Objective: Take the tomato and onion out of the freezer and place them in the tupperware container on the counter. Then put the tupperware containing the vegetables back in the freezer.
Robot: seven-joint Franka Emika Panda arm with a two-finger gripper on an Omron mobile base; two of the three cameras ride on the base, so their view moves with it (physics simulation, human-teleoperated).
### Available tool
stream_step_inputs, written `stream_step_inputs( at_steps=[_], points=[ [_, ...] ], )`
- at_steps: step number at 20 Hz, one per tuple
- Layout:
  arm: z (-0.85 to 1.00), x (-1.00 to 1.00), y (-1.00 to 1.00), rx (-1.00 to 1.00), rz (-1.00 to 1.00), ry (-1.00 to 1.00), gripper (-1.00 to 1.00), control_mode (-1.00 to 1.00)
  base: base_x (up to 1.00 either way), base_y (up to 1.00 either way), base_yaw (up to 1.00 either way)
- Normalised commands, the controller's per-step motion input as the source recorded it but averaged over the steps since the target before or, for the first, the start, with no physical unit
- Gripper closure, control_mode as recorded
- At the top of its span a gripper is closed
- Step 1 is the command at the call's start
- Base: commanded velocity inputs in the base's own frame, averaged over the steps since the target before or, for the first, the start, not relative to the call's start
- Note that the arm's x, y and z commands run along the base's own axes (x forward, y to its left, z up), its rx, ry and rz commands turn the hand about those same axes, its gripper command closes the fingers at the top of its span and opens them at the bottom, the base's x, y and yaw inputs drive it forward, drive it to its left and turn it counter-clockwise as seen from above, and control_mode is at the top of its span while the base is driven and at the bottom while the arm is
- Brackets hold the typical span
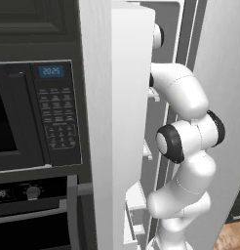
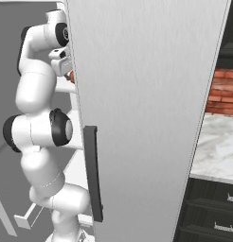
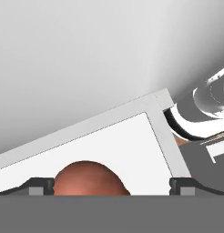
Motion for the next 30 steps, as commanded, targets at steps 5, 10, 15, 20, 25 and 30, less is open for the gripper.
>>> stream_step_inputs(
  at_steps=[5,10,15,20,25,30],
  points=[
    [-0.15,0.02,0.0,0.0,0.0,-0.02,-1.0,-1.0,0.0,0.0,0.0],
    [-0.21,0.03,0.0,0.01,0.0,0.01,-1.0,-1.0,0.0,0.0,0.0],
    [-0.11,0.13,0.09,0.02,0.0,0.01,-1.0,-1.0,0.0,0.0,0.0],
    [-0.13,0.14,0.24,0.03,0.0,0.02,-1.0,-1.0,0.0,0.0,0.0],
    [-0.17,0.17,0.18,0.01,0.0,0.0,-1.0,-1.0,0.0,0.0,0.0],
    [-0.35,0.08,0.0,0.0,0.0,0.0,-1.0,-1.0,0.0,0.0,0.0]
  ],
)
